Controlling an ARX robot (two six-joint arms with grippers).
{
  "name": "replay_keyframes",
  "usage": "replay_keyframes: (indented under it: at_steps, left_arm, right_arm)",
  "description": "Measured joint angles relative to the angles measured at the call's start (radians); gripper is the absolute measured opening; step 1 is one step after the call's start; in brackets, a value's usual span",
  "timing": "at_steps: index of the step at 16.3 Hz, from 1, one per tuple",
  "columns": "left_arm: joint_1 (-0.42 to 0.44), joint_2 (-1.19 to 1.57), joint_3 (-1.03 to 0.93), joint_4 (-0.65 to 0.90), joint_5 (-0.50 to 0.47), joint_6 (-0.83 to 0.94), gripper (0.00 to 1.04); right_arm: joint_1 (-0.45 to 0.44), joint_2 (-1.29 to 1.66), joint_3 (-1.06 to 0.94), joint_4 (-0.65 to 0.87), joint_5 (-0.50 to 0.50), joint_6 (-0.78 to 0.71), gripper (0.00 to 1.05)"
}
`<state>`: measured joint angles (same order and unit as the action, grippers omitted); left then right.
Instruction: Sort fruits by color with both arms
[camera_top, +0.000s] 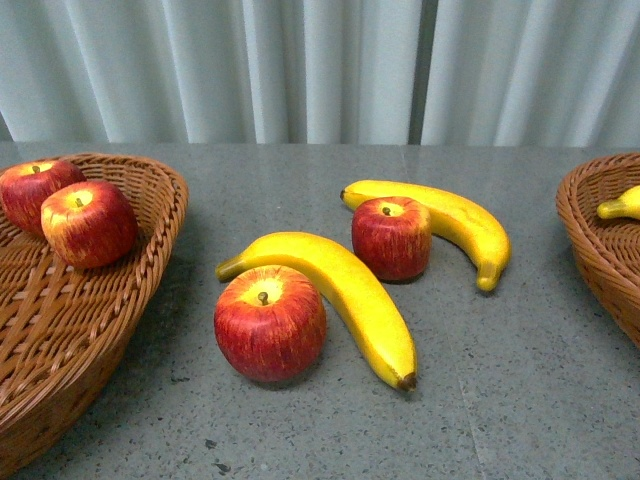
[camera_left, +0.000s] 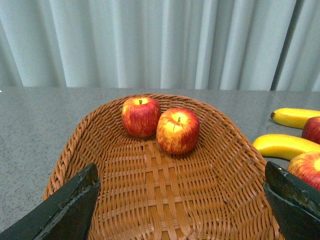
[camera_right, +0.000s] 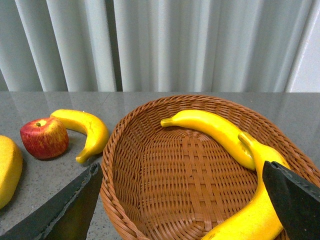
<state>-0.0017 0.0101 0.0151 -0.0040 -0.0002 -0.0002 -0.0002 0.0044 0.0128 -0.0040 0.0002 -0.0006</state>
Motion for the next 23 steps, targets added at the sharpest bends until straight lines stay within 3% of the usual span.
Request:
replay_keyframes:
  at_steps: [17,18,19,20,23]
  left_arm:
    - [0.000,0.000,0.000,0.000,0.000,0.000,0.98]
    - [-0.005,0.005,0.003,-0.024,-0.016,-0.002,0.98]
    - [-0.085,0.116,0.088,-0.228,-0.191,-0.029,0.98]
    - [-0.103,0.232,0.150,-0.288,-0.286,-0.026,0.98]
    - [-0.004,0.384,0.243,-0.069,-0.234,0.041,0.98]
  right_arm:
    - [0.000,0.000,0.000,0.000,0.000,0.000,0.98]
    - [0.000,0.000,0.000,0.000,0.000,0.000,0.98]
    - [0.000,0.000,0.000,0.000,0.001,0.000,0.98]
    - [0.000,0.000,0.000,0.000,-0.002,0.000,0.98]
    - [0.000,0.000,0.000,0.000,0.000,0.001,0.98]
